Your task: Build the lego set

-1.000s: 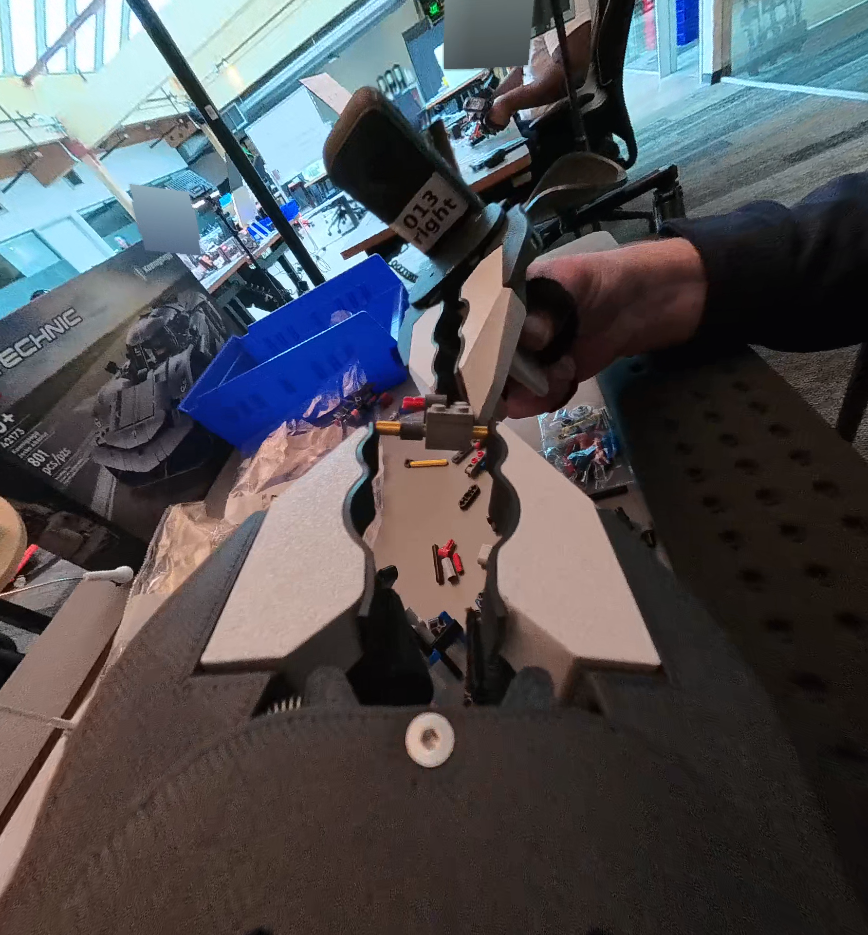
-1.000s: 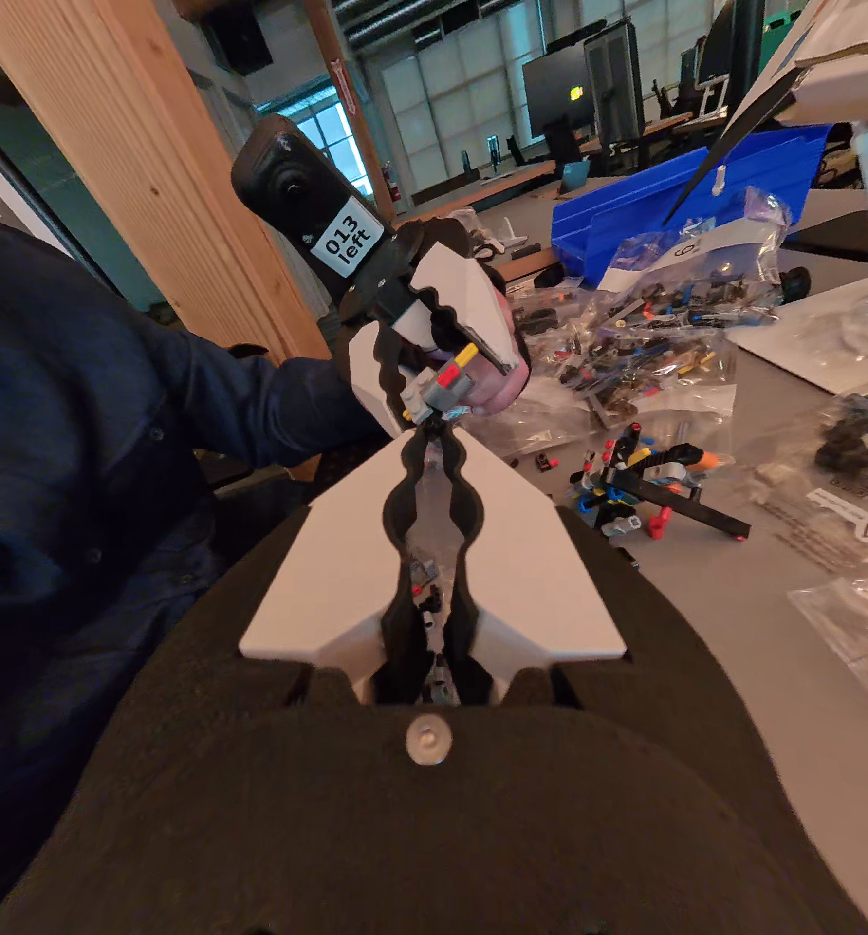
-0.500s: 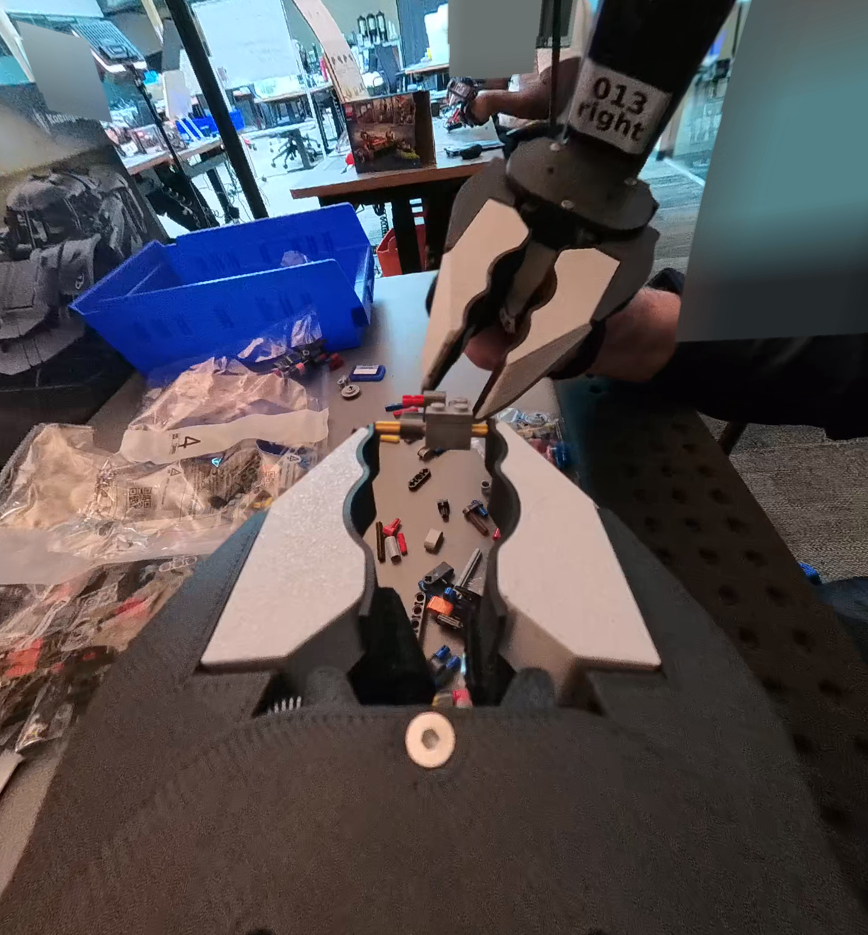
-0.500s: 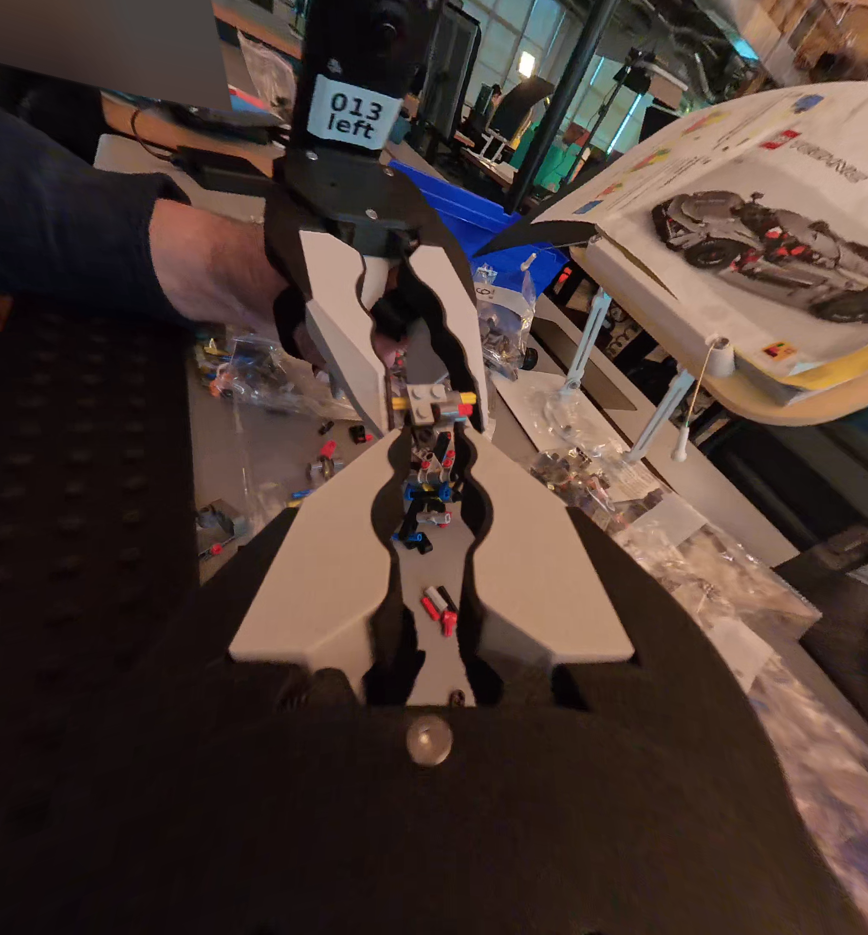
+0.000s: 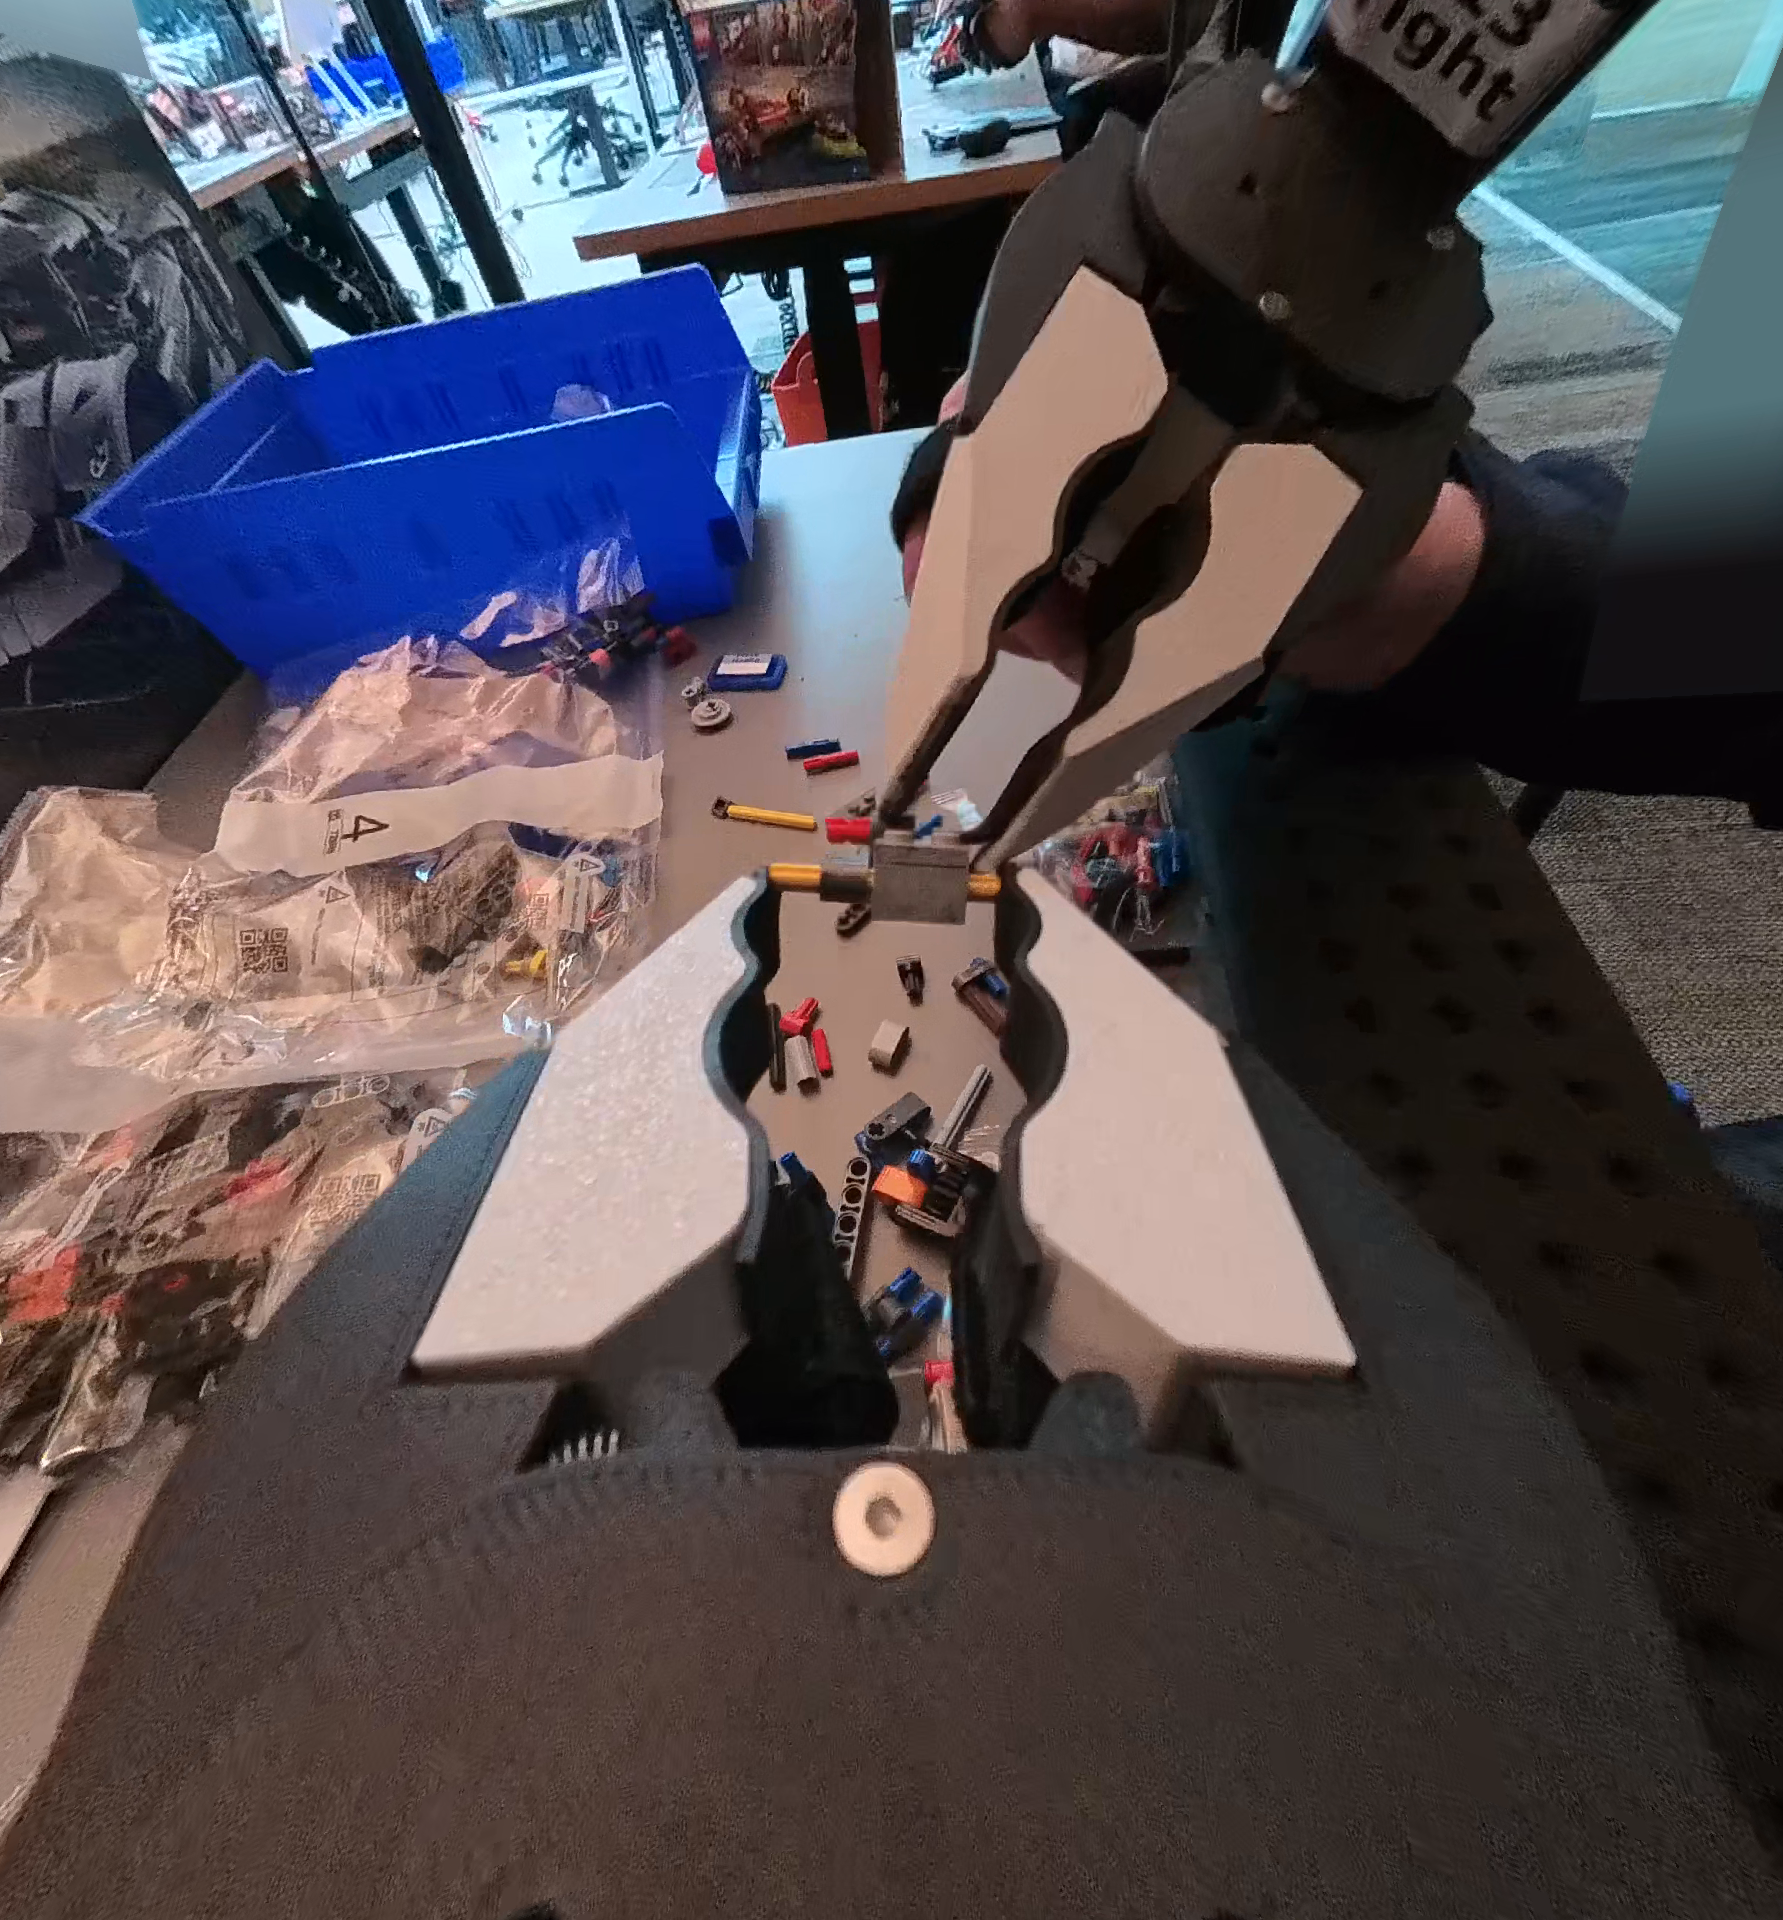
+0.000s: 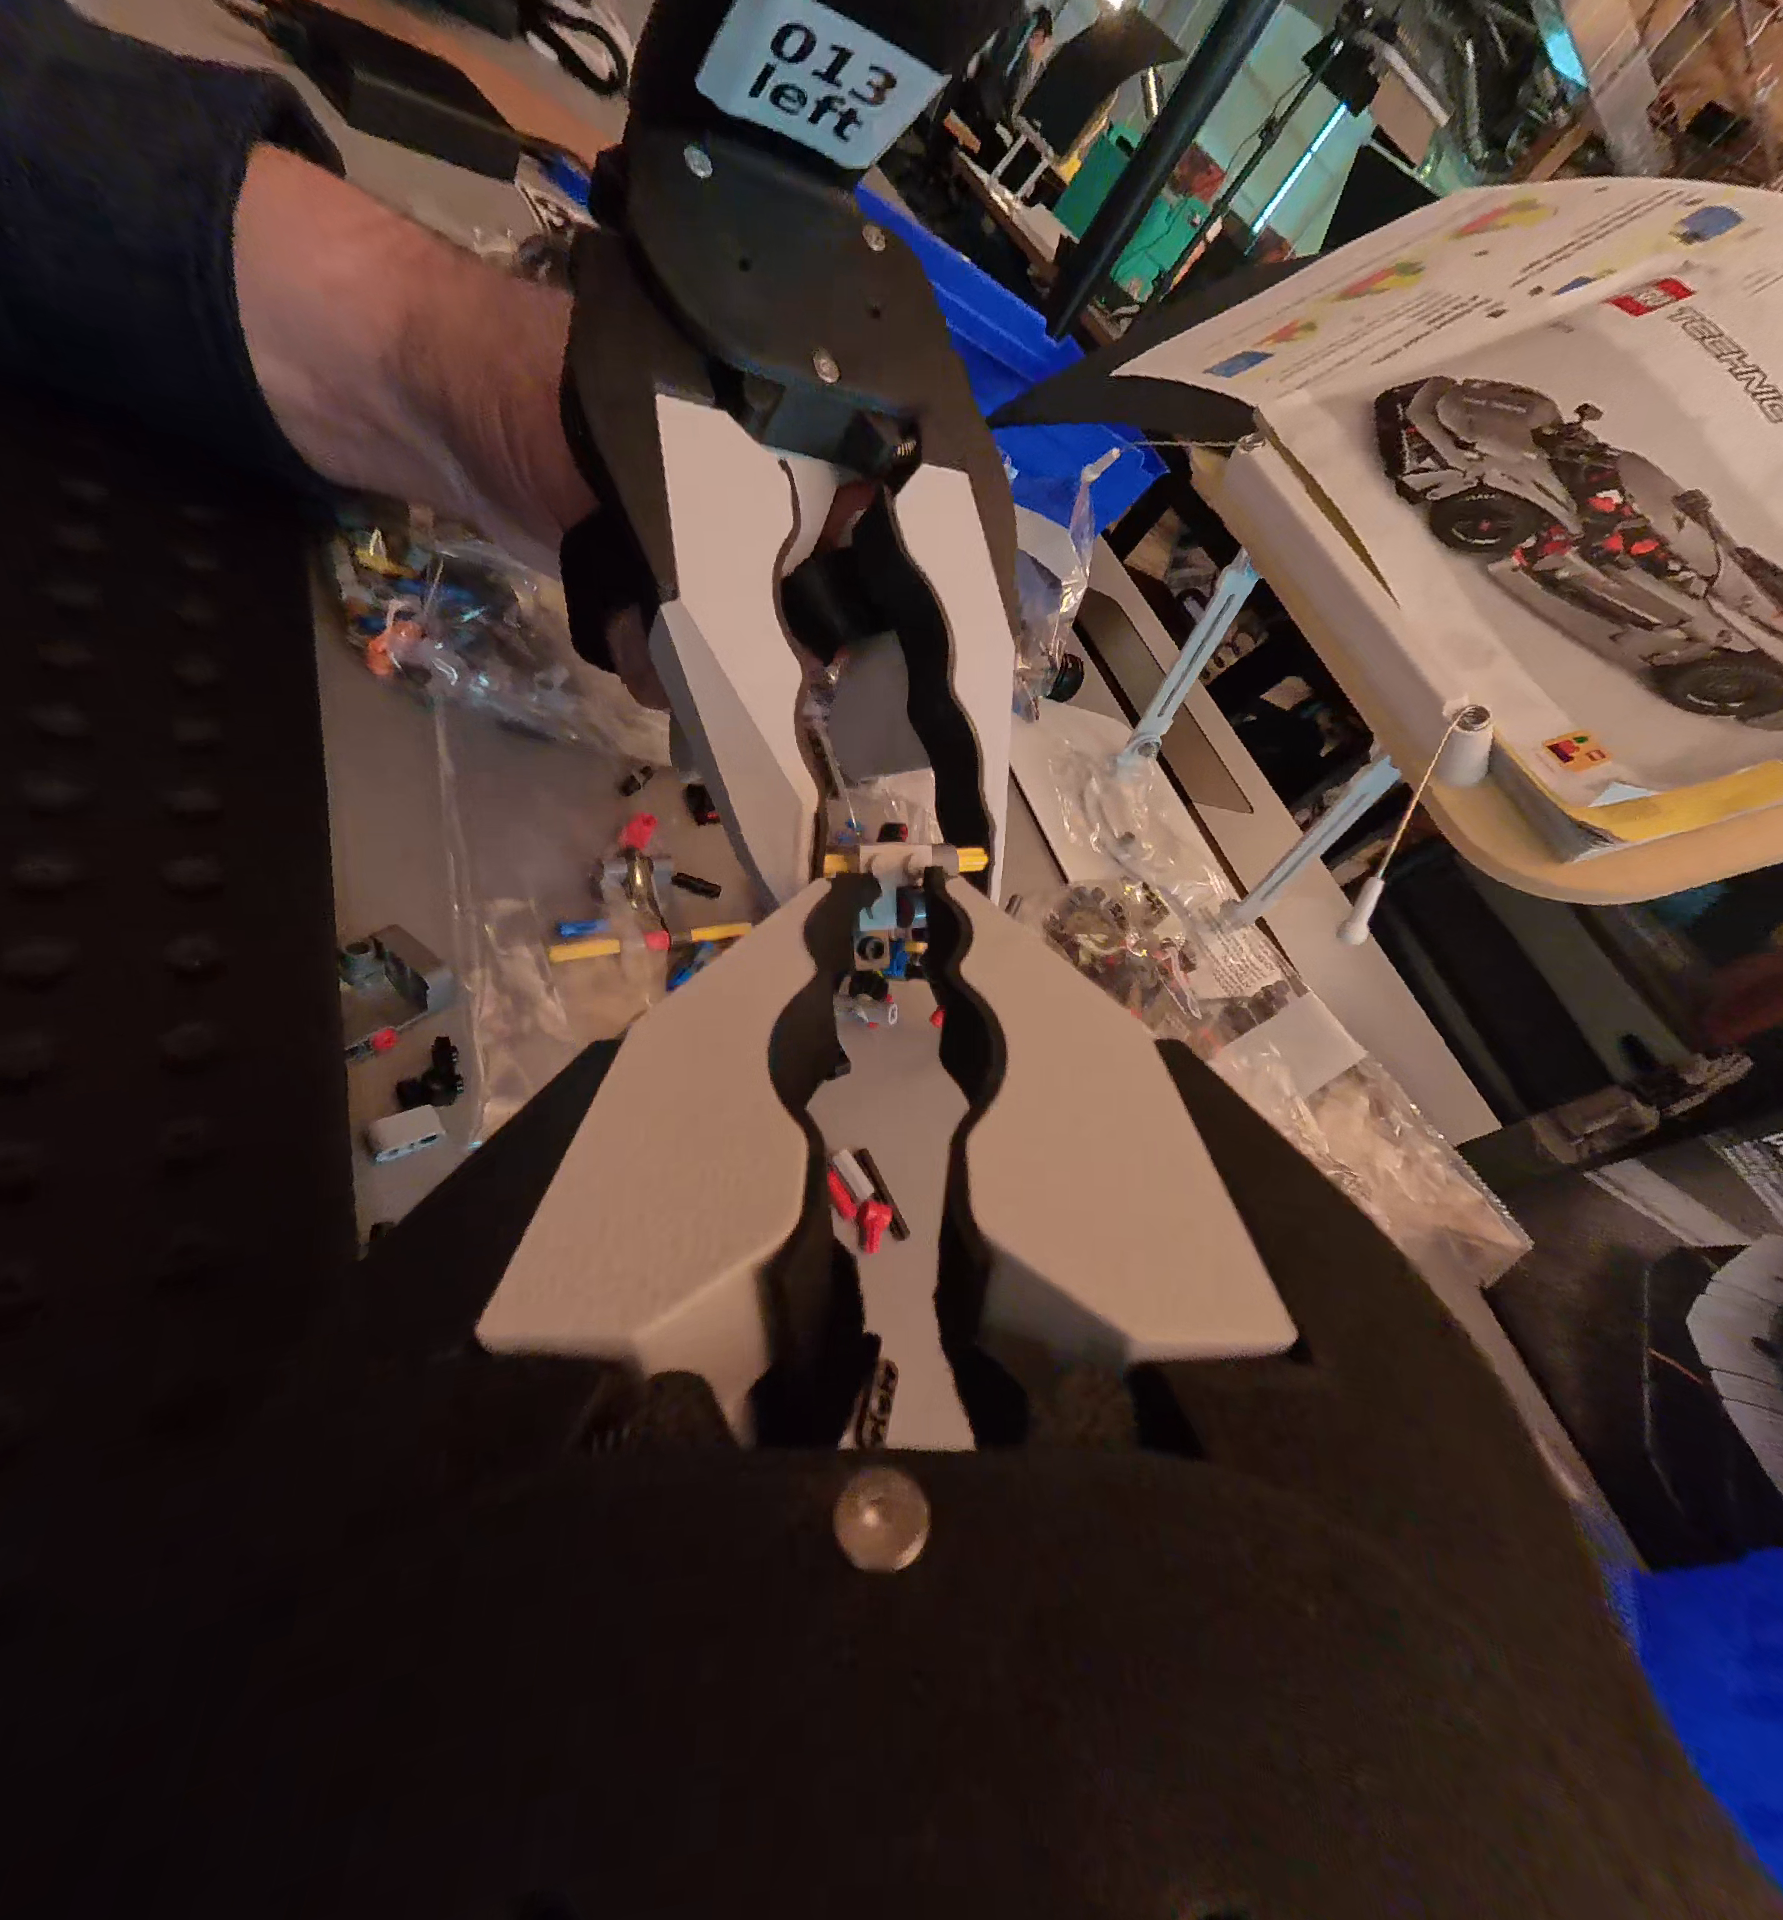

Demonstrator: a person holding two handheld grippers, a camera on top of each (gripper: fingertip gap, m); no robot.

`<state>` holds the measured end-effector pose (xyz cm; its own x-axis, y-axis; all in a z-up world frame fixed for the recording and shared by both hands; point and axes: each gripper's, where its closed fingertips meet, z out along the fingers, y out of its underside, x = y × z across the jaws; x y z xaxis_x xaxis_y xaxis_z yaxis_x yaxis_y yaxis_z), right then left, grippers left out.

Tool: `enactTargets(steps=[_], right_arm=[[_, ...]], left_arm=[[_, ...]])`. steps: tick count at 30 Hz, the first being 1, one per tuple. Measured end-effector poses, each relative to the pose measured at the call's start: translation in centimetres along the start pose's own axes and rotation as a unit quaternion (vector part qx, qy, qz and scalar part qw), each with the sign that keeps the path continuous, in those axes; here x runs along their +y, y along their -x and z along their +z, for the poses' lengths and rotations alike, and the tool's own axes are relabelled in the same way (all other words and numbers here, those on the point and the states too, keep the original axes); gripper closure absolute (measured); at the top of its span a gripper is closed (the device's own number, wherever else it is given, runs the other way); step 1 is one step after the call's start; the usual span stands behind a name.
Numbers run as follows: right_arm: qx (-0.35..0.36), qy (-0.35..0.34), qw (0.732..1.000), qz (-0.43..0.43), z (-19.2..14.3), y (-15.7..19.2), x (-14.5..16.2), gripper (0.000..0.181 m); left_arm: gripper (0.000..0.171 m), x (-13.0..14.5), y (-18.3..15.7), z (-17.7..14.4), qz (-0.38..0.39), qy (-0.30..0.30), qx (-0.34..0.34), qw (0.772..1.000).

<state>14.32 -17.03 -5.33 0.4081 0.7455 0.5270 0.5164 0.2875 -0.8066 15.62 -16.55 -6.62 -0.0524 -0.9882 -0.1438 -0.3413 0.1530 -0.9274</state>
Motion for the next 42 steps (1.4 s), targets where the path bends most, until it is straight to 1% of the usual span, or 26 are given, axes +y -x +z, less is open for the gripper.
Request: enactTargets(steps=[4,6,12,16,21,22,23,24,25,26,27,28,30,32,33,37,42], right_arm=[[0.008,0.007,1.0,-0.006,0.1,0.1,-0.1,0.174],[0.005,0.01,1.0,0.003,0.1,0.2,-0.1,0.179],[-0.004,0.008,0.999,0.037,0.2,0.2,-0.2,0.18],[0.012,0.02,0.999,0.035,0.3,0.0,-0.1,0.18],[0.024,0.014,0.998,0.059,0.2,-0.5,-0.1,0.181],[0.07,0.024,0.995,0.063,-0.3,-2.3,0.4,0.181],[0.082,0.019,0.993,0.086,-1.0,-3.4,0.7,0.181],[0.058,-0.012,0.991,0.119,-1.3,-3.4,0.3,0.181],[0.035,-0.022,0.991,0.127,-1.2,-2.8,0.0,0.181],[0.025,-0.011,0.993,0.114,-0.9,-2.1,0.2,0.181],[0.012,0.0,0.994,0.104,-0.5,-1.5,0.5,0.181],[-0.014,-0.003,0.994,0.107,-0.3,-0.8,0.5,0.181],[-0.027,-0.012,0.992,0.121,-0.4,-0.9,0.4,0.181],[-0.026,-0.015,0.992,0.119,-0.5,-1.1,0.5,0.179],[-0.028,-0.011,0.993,0.116,-0.4,-1.0,0.7,0.173],[-0.038,0.032,0.996,0.08,0.7,0.2,1.8,0.164],[-0.044,0.056,0.997,0.035,1.2,1.1,2.3,0.167]], left_arm=[[0.131,-0.1,0.1,-0.1,-0.001,0.0,-0.007,1.0],[0.131,0.0,0.3,-0.1,0.007,0.005,-0.017,1.0],[0.131,0.0,0.3,-0.2,0.016,0.008,-0.021,1.0],[0.131,0.1,0.6,-0.3,0.021,0.014,-0.03,0.999],[0.132,0.0,0.9,-0.4,0.044,0.021,-0.049,0.998],[0.132,0.1,-1.4,-0.1,0.059,0.02,0.012,0.998],[0.132,0.7,-3.0,0.7,0.074,0.037,0.033,0.996],[0.131,2.1,-3.5,1.7,0.134,0.087,0.017,0.987],[0.131,3.1,-2.5,2.3,0.173,0.128,-0.018,0.976],[0.131,2.6,-1.8,2.3,0.148,0.111,-0.022,0.982],[0.131,1.5,-0.9,1.7,0.106,0.076,-0.024,0.991],[0.131,1.0,0.1,0.8,0.08,0.058,-0.035,0.994],[0.131,1.2,0.9,0.0,0.059,0.05,-0.046,0.996],[0.131,1.7,0.6,0.3,0.074,0.064,-0.053,0.994],[0.131,1.9,0.9,0.4,0.092,0.078,-0.066,0.991],[0.131,2.1,0.9,0.6,0.11,0.09,-0.072,0.987],[0.131,2.6,0.6,0.8,0.15,0.117,-0.079,0.979]])
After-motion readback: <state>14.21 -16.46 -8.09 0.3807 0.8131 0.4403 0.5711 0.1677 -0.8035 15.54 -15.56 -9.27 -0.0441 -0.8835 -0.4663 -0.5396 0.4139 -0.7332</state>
